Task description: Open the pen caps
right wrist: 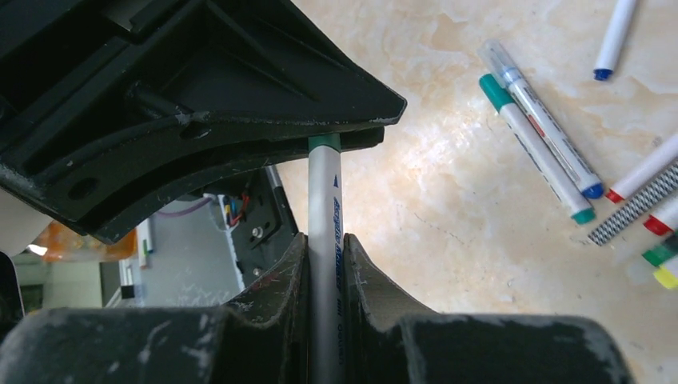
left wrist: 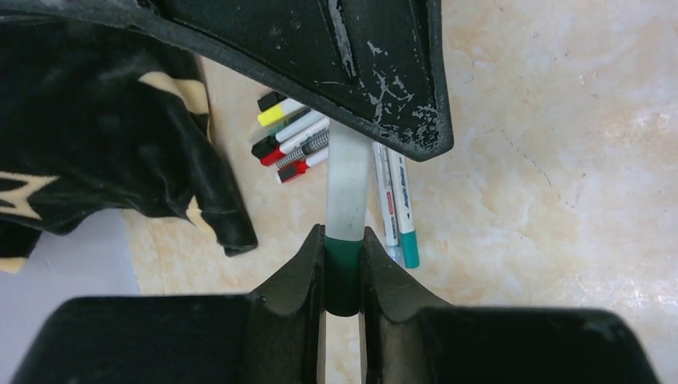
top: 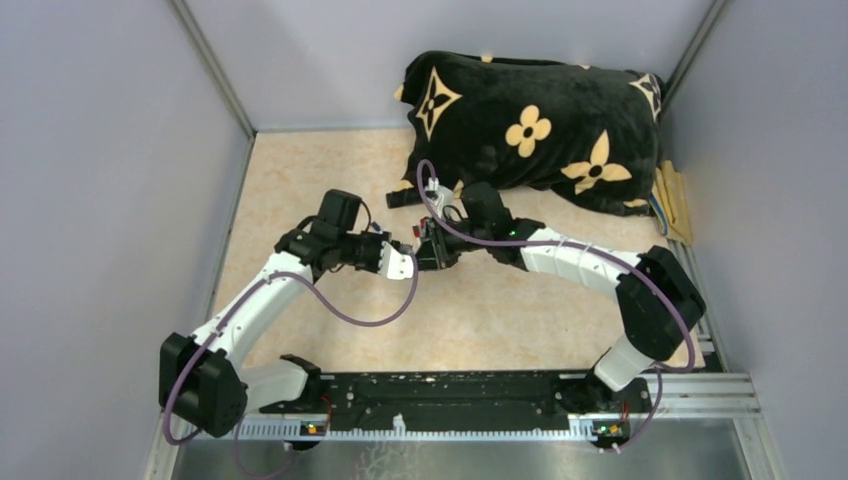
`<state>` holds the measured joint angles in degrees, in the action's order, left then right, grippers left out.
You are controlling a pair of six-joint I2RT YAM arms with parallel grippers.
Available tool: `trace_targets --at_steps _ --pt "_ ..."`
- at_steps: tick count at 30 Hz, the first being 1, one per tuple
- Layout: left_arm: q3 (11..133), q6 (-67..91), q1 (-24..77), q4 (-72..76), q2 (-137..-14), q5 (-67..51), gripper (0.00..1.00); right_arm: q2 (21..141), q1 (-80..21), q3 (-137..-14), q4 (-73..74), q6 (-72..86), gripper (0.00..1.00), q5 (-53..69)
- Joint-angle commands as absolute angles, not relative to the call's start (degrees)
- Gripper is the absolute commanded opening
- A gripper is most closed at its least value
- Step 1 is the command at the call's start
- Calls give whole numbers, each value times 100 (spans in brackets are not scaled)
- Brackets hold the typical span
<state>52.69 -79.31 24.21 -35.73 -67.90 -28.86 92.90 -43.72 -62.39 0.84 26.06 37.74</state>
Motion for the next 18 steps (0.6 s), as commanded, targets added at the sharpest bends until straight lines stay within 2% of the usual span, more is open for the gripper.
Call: trace_targets --at_steps 1,11,14,18 --pt "5076 -7873 2038 -3547 -7027 -990 0 8411 -4258 -5672 1266 2424 0 3825" --pt "5148 -7847 1892 -3395 -7253 -740 0 7711 -4091 -5365 1889 2203 0 3308" --pt "5203 -7360 1894 -3724 -7279 -1353 0 7314 -4061 -5230 1905 2329 0 2119" --pt "5041 -6491 1879 -3897 -7511 -1976 0 6662 -3955 -4720 1781 2711 0 -119"
